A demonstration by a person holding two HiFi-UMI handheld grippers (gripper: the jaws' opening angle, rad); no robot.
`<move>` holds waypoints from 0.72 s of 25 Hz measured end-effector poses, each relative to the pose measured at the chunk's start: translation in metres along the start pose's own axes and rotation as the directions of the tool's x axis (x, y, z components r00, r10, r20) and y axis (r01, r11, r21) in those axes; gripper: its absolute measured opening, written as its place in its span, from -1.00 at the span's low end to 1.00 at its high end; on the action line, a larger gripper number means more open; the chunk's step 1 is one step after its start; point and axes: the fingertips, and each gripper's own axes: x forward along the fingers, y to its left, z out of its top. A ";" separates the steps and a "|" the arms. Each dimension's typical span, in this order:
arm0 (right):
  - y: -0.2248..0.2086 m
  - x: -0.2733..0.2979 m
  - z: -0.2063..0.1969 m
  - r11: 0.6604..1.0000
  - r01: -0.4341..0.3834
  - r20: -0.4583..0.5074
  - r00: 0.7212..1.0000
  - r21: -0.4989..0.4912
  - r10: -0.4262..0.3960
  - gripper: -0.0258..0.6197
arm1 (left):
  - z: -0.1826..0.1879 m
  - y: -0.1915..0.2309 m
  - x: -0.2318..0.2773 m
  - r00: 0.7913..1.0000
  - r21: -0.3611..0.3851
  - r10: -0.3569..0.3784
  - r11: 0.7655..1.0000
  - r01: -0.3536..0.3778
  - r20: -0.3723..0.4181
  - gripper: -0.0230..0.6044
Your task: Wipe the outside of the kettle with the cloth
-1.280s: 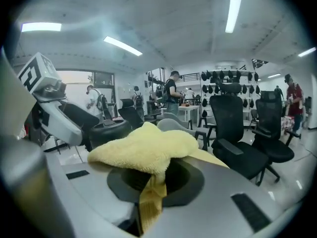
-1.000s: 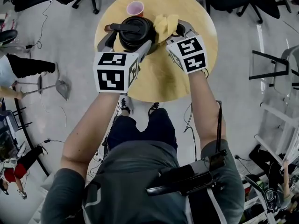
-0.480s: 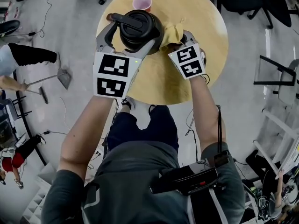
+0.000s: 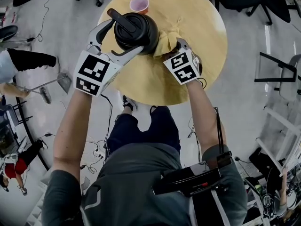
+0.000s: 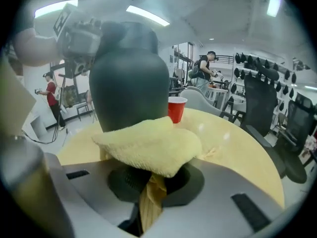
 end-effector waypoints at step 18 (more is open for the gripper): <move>-0.031 -0.051 0.133 0.995 0.094 0.272 0.959 -0.038 -0.080 -0.73 | 0.016 -0.008 -0.006 0.945 -0.406 0.328 0.861 -0.308 -0.022 0.55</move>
